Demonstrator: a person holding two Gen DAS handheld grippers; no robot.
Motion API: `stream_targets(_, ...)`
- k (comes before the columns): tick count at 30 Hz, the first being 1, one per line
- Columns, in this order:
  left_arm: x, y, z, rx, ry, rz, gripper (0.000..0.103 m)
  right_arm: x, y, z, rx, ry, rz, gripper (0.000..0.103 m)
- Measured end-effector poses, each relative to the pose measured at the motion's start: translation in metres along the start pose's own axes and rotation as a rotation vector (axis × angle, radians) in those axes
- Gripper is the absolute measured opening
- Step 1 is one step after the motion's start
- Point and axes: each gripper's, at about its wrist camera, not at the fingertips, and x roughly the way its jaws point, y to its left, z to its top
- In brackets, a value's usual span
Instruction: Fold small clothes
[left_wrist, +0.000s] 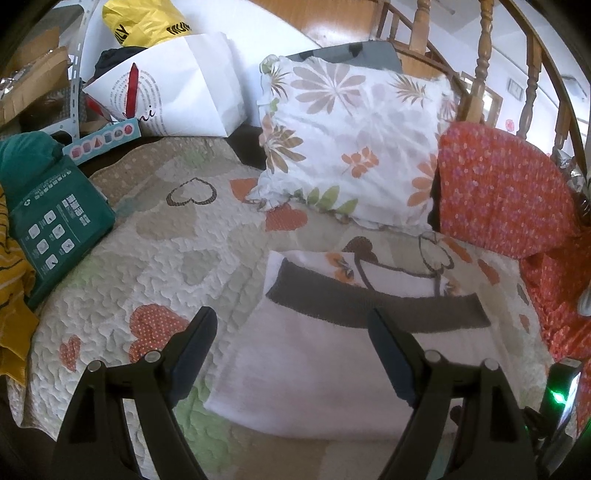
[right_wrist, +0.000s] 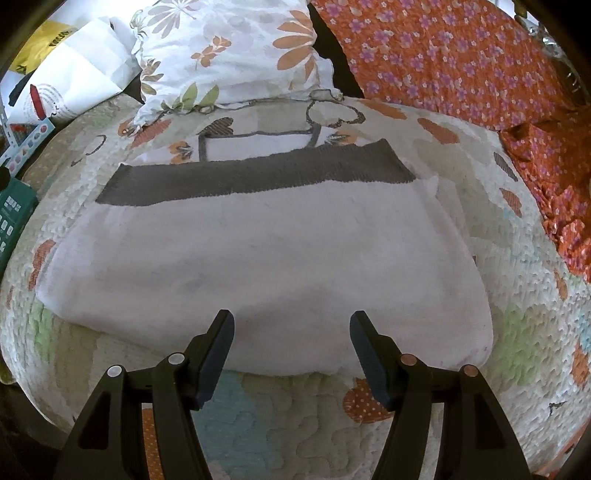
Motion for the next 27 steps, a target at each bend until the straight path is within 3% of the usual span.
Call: stream_targets(27, 0.023, -0.036, -0.005, 0.03, 0.071, -0.051, 0.083, 0.008, -0.036, -0.008, 0.062, 0.008, -0.034, 0.071)
